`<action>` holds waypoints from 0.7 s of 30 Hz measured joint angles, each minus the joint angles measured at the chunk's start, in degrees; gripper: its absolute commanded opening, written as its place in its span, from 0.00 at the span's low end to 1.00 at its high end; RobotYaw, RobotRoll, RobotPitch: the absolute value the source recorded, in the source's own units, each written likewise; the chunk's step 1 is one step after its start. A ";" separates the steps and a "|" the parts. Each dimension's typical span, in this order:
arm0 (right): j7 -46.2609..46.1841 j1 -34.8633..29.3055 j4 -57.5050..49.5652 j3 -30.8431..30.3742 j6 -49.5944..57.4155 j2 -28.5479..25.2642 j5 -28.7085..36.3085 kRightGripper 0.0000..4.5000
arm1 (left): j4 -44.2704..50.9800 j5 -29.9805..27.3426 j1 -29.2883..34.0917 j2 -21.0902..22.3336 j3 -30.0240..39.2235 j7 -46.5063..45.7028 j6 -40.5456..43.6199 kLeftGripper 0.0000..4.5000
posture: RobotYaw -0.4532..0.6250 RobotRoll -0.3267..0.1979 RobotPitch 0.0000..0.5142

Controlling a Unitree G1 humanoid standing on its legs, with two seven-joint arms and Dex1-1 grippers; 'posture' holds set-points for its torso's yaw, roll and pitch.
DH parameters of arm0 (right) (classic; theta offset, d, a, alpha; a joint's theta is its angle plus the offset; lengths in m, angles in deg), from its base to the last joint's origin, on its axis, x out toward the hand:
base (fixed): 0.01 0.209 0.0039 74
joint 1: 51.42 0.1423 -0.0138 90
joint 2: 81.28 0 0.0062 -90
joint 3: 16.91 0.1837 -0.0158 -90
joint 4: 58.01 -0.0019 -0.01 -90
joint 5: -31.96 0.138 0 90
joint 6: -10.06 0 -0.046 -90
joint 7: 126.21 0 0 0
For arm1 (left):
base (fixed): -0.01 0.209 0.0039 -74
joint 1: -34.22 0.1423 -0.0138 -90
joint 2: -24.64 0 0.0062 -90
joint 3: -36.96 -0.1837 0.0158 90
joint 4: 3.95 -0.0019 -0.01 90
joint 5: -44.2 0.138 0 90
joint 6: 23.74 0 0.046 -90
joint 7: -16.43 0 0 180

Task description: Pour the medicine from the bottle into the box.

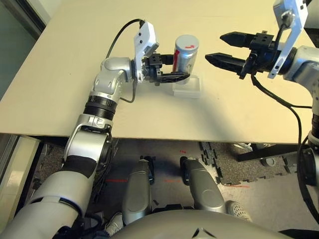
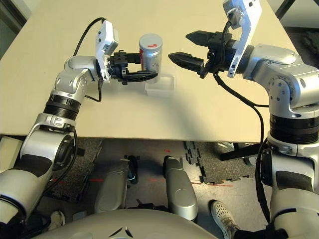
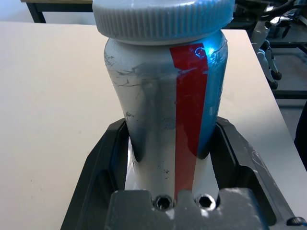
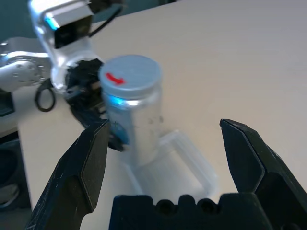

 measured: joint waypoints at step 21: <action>-0.85 8.65 6.15 -7.52 -4.44 8.98 -4.93 1.00 | -0.34 0.16 -0.80 -0.04 -0.01 0.57 -0.64 0.60 | 0.33 0.62 0.34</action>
